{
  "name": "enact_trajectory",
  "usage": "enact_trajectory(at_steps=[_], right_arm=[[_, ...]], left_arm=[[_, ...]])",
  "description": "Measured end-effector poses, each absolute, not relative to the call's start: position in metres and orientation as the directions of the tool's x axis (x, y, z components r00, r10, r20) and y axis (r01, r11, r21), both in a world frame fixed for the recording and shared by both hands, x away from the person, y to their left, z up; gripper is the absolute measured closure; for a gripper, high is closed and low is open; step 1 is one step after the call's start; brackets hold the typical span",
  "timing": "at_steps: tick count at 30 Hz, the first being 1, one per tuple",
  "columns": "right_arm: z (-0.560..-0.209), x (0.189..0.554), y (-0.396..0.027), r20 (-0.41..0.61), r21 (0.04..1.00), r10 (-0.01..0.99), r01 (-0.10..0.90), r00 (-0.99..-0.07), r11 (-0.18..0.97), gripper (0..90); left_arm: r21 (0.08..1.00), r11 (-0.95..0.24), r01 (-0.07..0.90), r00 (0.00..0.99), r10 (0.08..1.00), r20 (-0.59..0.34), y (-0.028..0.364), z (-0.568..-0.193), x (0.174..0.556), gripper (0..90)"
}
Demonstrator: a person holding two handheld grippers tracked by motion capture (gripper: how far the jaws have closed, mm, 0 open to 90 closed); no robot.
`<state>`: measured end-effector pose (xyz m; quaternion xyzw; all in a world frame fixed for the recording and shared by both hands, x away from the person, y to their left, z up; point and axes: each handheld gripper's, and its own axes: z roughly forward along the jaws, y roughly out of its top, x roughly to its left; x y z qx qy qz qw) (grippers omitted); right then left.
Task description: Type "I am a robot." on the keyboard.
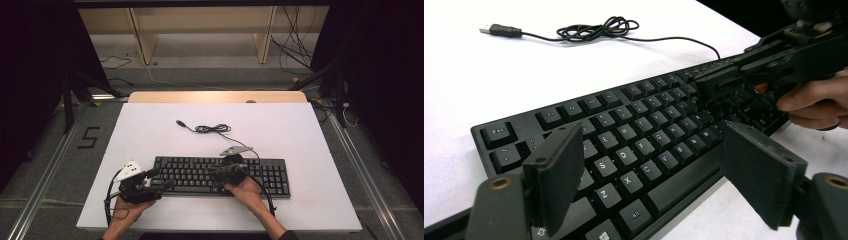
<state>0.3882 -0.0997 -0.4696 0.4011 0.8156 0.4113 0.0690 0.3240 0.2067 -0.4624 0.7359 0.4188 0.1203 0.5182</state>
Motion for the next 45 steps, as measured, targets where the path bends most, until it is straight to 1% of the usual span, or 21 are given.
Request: enact_trajectory(at_steps=[4, 6, 8, 15, 17, 23, 29, 37, 42, 45], right_arm=[[-0.466, 0.384, -0.103, 0.235, 0.736, 0.696, 0.592, -0.678, 0.328, 76.2], [-0.465, 0.381, -0.104, 0.230, 0.739, 0.687, 0.583, -0.689, 0.338, 70.4], [-0.463, 0.377, -0.105, 0.219, 0.743, 0.677, 0.570, -0.703, 0.351, 67.7], [-0.458, 0.369, -0.110, 0.233, 0.751, 0.660, 0.563, -0.714, 0.345, 49.8], [-0.457, 0.366, -0.111, 0.237, 0.750, 0.659, 0.566, -0.714, 0.343, 46.4], [-0.454, 0.360, -0.118, 0.243, 0.763, 0.651, 0.556, -0.719, 0.330, 43.5], [-0.453, 0.355, -0.123, 0.257, 0.770, 0.641, 0.554, -0.723, 0.317, 41.6], [-0.454, 0.348, -0.127, 0.255, 0.773, 0.633, 0.547, -0.731, 0.320, 40.2], [-0.453, 0.345, -0.128, 0.254, 0.781, 0.627, 0.538, -0.737, 0.316, 39.4], [-0.452, 0.343, -0.129, 0.251, 0.785, 0.622, 0.532, -0.742, 0.317, 38.5]], left_arm=[[0.859, -0.115, 0.499, 0.620, 0.740, -0.261, 0.205, -0.463, 0.325, 26.0], [0.856, -0.114, 0.503, 0.619, 0.739, -0.266, 0.204, -0.463, 0.327, 26.8], [0.852, -0.120, 0.509, 0.619, 0.739, -0.266, 0.203, -0.464, 0.329, 28.4], [0.837, -0.133, 0.532, 0.604, 0.752, -0.265, 0.197, -0.463, 0.337, 35.8], [0.833, -0.134, 0.537, 0.604, 0.750, -0.268, 0.195, -0.463, 0.340, 38.2], [0.815, -0.147, 0.561, 0.594, 0.758, -0.272, 0.188, -0.463, 0.350, 46.6], [0.797, -0.175, 0.578, 0.598, 0.756, -0.267, 0.177, -0.463, 0.361, 57.3], [0.780, -0.235, 0.580, 0.623, 0.745, -0.239, 0.161, -0.469, 0.372, 74.3], [0.774, -0.277, 0.569, 0.639, 0.742, -0.204, 0.151, -0.470, 0.376, 83.3], [0.768, -0.285, 0.574, 0.639, 0.742, -0.202, 0.148, -0.470, 0.379, 87.8]])
